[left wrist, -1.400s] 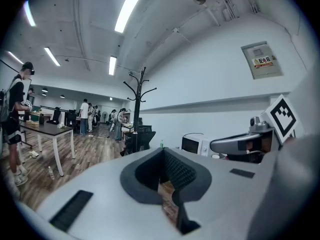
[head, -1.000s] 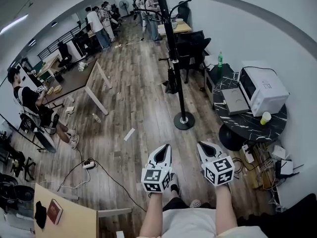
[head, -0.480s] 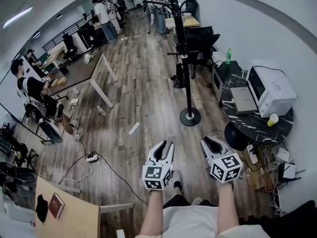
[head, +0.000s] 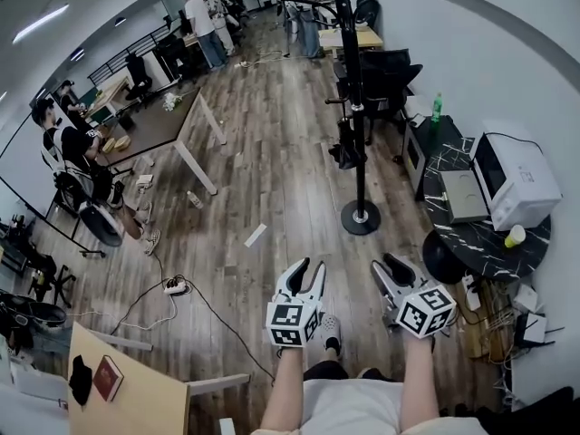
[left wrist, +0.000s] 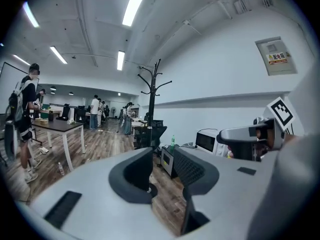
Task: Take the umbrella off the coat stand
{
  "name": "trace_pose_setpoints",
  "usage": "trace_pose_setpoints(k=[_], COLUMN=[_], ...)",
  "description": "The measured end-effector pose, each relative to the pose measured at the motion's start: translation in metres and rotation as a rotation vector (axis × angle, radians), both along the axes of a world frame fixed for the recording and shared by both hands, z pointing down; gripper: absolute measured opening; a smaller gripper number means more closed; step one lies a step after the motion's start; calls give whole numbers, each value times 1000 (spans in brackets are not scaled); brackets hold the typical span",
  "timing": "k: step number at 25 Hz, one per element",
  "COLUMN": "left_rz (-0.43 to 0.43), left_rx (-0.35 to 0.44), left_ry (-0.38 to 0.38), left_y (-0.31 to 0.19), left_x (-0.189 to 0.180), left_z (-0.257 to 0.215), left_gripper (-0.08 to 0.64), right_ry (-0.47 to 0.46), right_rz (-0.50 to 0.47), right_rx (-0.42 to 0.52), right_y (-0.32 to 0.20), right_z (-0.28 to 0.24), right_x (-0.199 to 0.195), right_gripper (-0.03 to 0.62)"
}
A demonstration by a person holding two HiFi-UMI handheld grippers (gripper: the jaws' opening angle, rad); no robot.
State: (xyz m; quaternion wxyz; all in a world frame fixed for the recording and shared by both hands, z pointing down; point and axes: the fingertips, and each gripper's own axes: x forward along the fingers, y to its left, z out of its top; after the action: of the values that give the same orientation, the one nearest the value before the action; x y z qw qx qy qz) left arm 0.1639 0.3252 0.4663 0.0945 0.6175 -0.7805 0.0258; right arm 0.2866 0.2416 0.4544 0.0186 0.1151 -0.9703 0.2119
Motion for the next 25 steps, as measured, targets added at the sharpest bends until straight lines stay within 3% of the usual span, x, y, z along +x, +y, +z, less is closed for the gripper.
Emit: trace_pose_setpoints(k=[7,13,19,25], left_rz=[32,44,38,103], left_rx=[-3,15,71,112], left_ry=[36,52,72,105], left_y=[-39,-82,-114,-145], left_x=[-41,-96,-165,-207], left_z=[11,12,-1,-5], left_gripper=[135,135,135,135], right_ry=[51,64,70,91], right_rz=[35,40,65,116], right_rx=[-32,-27,-7,14], right_y=[-46,-89,-123,-149], right_z=[18,19,9,7], right_x=[-39,-96,-152,-189], right_gripper=[167,170,170,170])
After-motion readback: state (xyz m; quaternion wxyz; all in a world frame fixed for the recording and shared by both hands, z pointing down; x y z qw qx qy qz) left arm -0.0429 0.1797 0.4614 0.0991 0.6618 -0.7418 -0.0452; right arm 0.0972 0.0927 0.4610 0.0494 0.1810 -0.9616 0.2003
